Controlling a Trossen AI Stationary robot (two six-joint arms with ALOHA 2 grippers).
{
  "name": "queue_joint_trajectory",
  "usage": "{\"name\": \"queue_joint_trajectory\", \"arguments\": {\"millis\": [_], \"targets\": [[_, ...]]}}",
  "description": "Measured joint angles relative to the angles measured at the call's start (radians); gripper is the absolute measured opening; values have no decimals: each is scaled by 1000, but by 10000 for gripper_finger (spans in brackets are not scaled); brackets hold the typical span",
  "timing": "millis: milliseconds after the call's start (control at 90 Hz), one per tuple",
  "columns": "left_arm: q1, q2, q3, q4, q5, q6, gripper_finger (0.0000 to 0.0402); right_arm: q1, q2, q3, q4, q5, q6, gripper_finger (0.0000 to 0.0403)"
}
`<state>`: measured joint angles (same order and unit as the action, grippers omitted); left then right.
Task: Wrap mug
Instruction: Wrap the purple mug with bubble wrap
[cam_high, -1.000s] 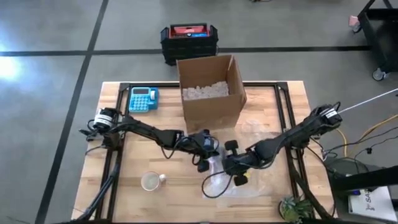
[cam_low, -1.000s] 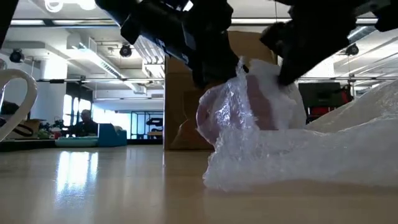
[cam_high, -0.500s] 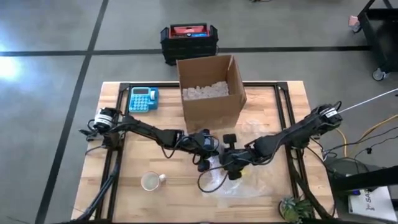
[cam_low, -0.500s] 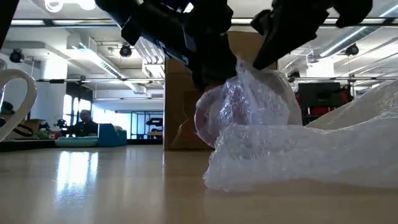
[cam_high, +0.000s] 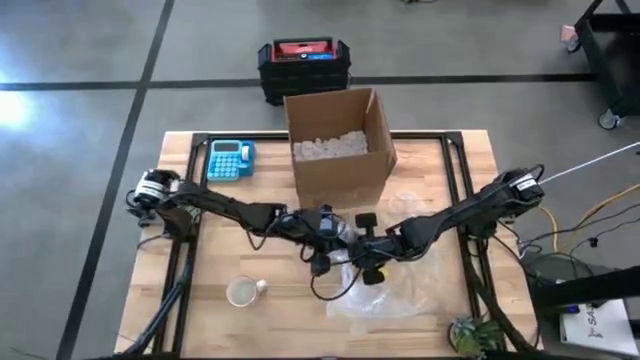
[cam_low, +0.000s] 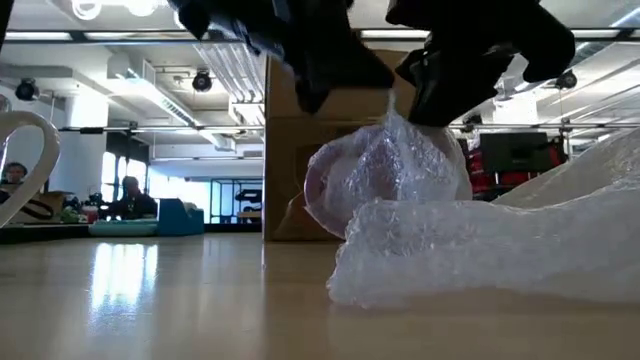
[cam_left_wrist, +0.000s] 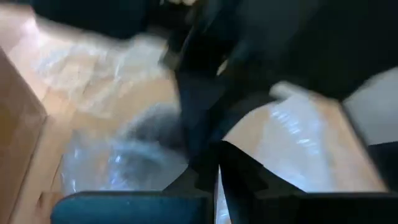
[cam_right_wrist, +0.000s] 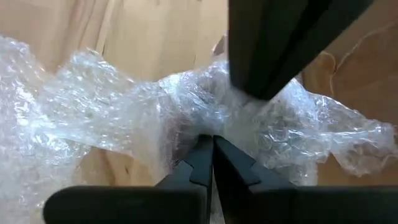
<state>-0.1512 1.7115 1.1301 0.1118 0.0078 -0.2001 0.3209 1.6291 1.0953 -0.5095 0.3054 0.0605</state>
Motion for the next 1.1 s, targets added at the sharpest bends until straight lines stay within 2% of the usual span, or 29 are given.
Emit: {"name": "queue_joint_trajectory", "arguments": {"millis": [111, 378, 611, 667, 744, 878, 967, 1100], "targets": [[3, 25, 0, 19, 38, 8, 0, -11, 1, -1, 0, -15, 4, 0], [27, 143, 5, 54, 25, -12, 0, -24, 2, 3, -10, -17, 13, 0], [30, 168, 5, 54, 11, -19, 0, -36, -25, 160, -232, -18, 0, 0], [30, 169, 5, 55, 11, -19, 0, -51, -39, 193, -286, 11, -8, 0], [30, 169, 4, 69, 15, -19, 0, -75, -46, 203, -303, 112, -19, 0], [32, 170, 3, 86, 32, -19, 0, -124, -38, 175, -182, 159, -91, 0], [32, 169, -1, 91, 36, -19, 0, -136, -13, 144, -126, 123, -111, 0], [30, 170, 0, 76, 37, -14, 0, -107, -5, 131, -126, -3, -114, 0]]}}
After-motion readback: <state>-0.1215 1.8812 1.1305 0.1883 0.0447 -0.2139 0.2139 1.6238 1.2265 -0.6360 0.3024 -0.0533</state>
